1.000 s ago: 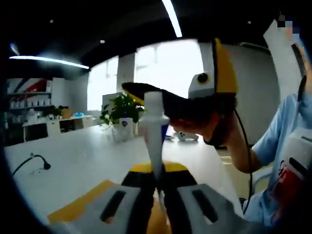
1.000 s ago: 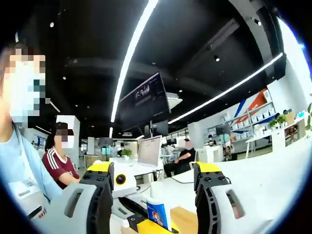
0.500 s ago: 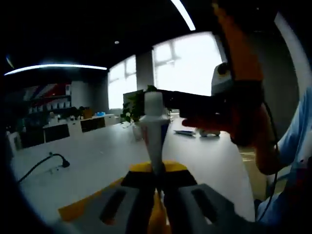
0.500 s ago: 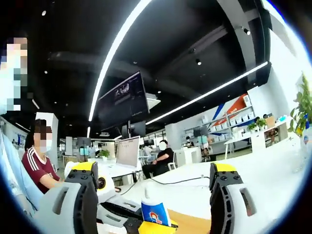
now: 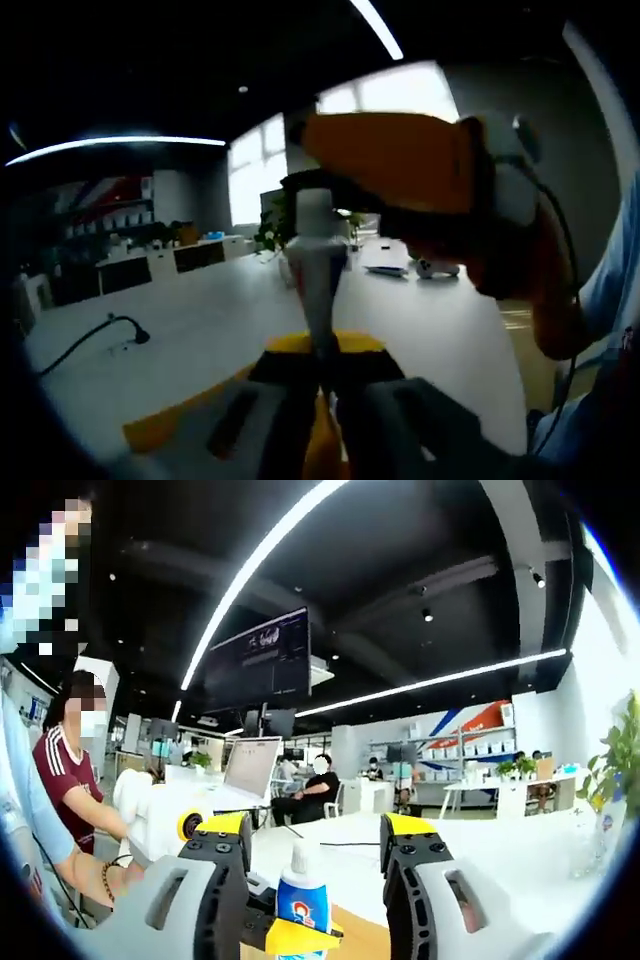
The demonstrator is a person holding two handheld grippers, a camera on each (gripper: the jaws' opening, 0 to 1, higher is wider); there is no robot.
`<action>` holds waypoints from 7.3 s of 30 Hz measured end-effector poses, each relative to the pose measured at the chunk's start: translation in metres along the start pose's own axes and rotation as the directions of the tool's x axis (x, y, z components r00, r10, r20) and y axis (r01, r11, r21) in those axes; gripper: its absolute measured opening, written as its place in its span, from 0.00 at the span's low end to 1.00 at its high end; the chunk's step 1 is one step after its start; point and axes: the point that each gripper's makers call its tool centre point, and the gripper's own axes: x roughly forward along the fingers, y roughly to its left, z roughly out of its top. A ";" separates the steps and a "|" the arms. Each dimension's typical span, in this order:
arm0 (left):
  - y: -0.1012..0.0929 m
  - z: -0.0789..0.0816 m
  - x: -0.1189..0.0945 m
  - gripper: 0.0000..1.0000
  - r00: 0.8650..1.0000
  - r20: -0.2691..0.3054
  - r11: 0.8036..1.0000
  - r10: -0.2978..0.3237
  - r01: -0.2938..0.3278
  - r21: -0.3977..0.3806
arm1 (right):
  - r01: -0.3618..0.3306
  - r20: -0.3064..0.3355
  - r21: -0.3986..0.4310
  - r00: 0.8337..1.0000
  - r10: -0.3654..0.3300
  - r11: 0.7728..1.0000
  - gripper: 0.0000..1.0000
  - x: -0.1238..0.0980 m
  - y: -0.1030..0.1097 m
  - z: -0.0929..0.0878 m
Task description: Pick up the toothpaste unscrew the cap squeeze it onto the small board screw the cap back on and return it to the table
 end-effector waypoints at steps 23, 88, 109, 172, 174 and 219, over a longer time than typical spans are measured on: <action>0.007 0.004 -0.010 0.03 0.994 0.026 0.991 0.108 -0.110 0.083 | 0.007 0.009 0.066 1.000 -0.008 0.998 0.11 0.013 0.005 -0.005; -0.005 0.003 -0.004 0.03 0.986 0.039 0.986 -0.161 0.163 -0.048 | 0.087 -0.052 0.031 0.995 -0.085 0.996 0.16 0.002 -0.003 -0.012; 0.002 0.010 -0.010 0.04 0.994 0.072 0.996 -0.080 0.079 0.029 | 0.002 -0.008 0.004 1.000 -0.002 1.000 0.10 0.013 0.011 -0.009; 0.012 -0.002 -0.006 0.04 0.994 0.027 0.990 -0.107 0.109 -0.093 | 0.068 0.035 0.031 0.997 -0.069 0.997 0.27 0.000 -0.017 -0.008; 0.019 -0.002 -0.005 0.04 0.999 0.029 0.993 -0.037 0.040 -0.110 | 0.074 0.043 0.049 0.996 -0.076 0.996 0.27 0.000 -0.017 -0.008; -0.026 0.001 -0.025 0.03 0.744 0.036 0.740 -0.667 0.667 -0.086 | -0.711 -0.017 0.211 0.683 0.730 0.671 0.10 0.017 0.043 -0.017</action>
